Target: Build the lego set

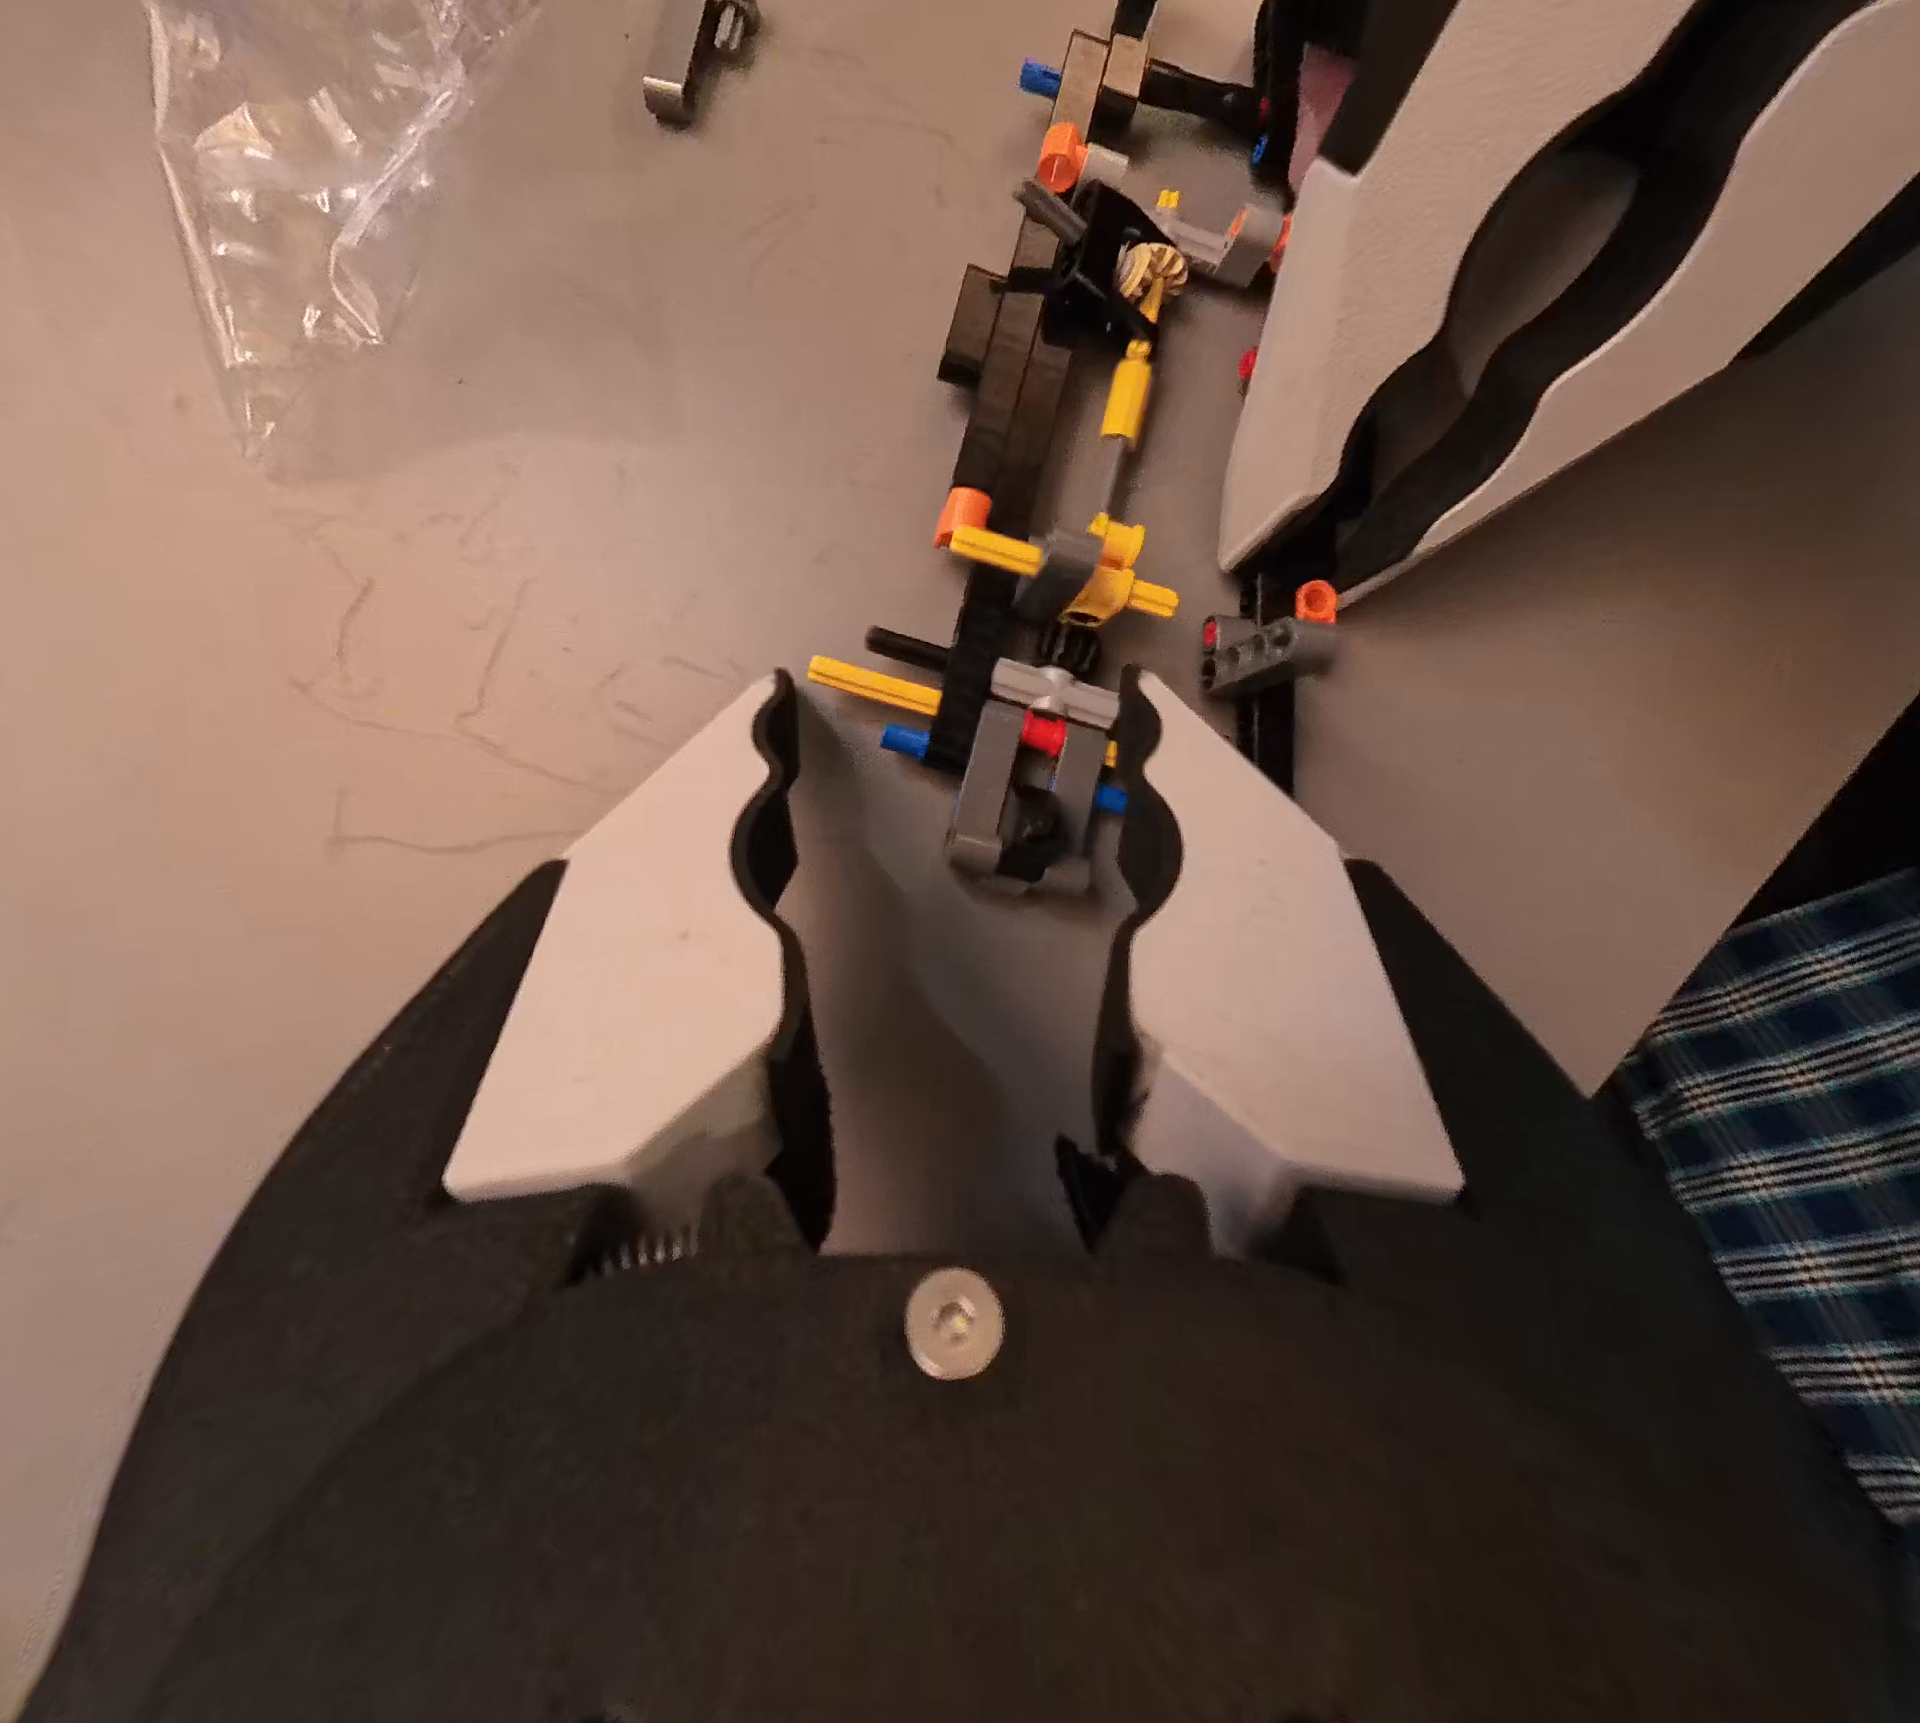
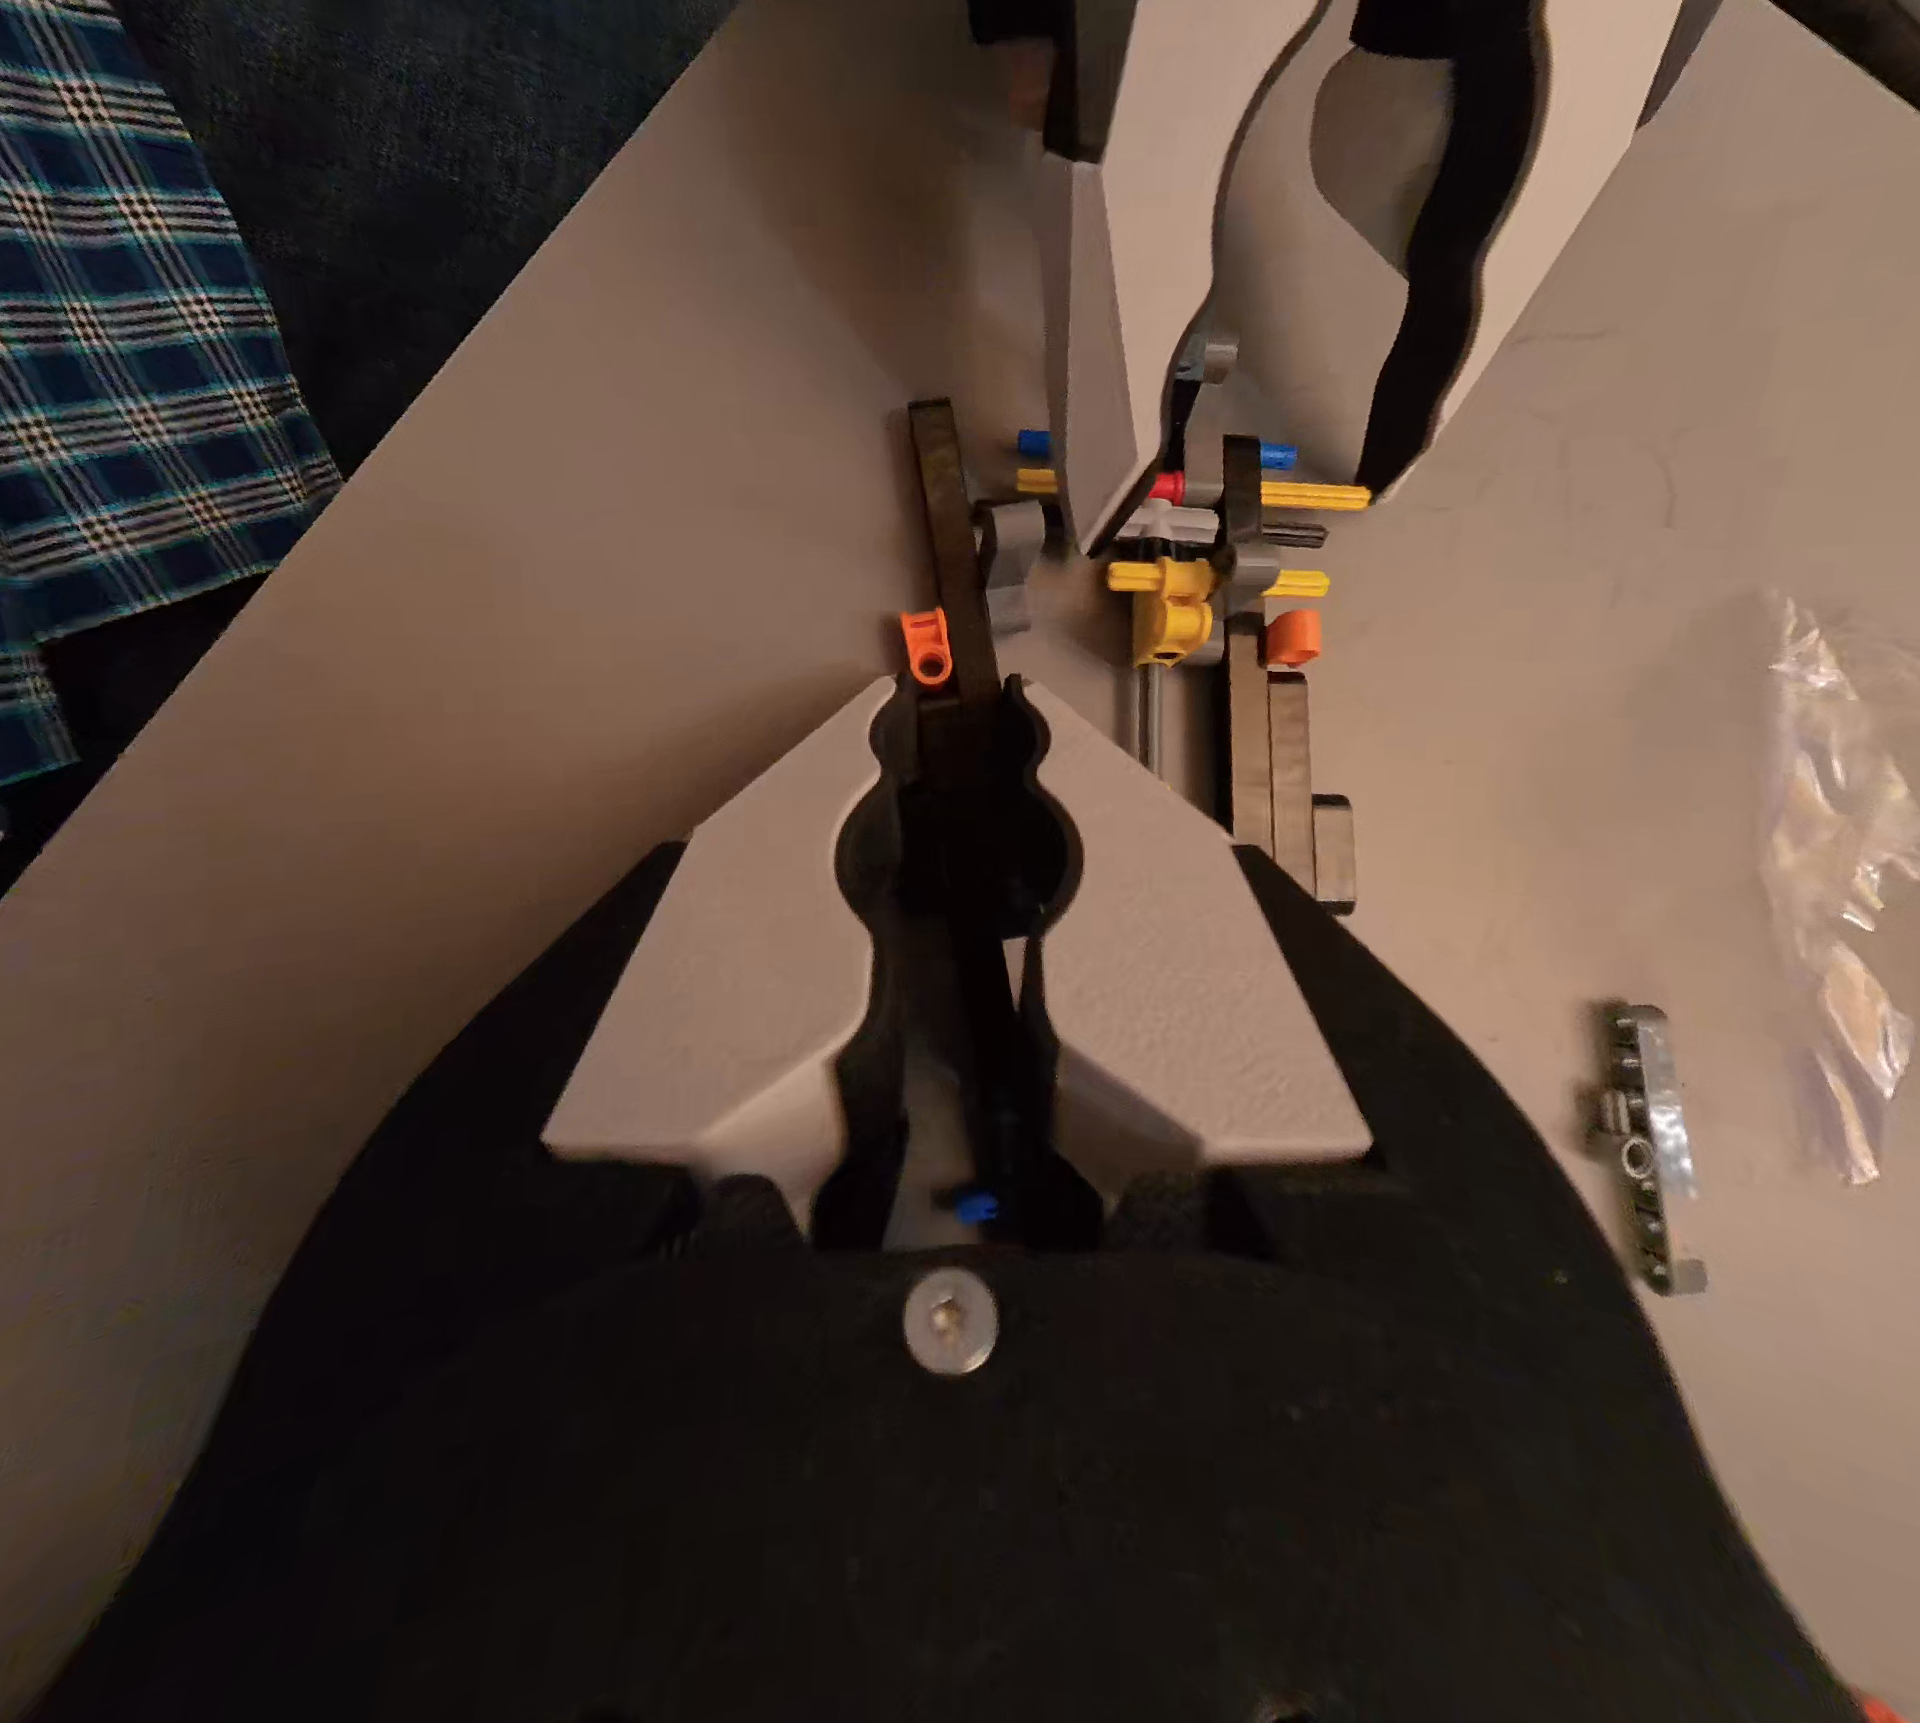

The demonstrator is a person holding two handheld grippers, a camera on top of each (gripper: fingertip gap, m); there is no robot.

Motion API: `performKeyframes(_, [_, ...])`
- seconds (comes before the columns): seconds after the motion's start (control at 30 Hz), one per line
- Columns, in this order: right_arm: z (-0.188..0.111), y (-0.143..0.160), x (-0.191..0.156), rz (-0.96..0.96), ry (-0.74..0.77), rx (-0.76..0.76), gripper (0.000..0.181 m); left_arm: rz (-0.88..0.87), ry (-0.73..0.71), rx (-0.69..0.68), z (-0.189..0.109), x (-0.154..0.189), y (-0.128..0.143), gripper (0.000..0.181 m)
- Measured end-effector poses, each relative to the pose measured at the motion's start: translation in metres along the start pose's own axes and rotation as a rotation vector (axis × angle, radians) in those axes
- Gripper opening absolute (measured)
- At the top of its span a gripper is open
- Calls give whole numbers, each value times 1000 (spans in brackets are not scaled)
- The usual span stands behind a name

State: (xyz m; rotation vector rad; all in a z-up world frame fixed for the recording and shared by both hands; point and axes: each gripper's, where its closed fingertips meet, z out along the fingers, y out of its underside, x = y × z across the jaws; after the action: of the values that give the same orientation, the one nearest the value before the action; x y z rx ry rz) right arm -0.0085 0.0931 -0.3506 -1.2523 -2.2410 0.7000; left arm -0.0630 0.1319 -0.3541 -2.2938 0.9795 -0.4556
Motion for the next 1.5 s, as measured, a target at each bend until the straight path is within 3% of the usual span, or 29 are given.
performKeyframes(0.37, [-3, -1, -4, -125, 88, 18, 15, -78, 48, 51, -4, 11, 2, 44])
performKeyframes(1.07, [-9, -1, -12, -119, 88, 53, 14, -284, 90, 91, -7, 13, 1, 31])
performKeyframes(1.5, [-14, 2, -20, -163, 70, 60, 14, -494, 239, 122, -9, 20, -1, 18])
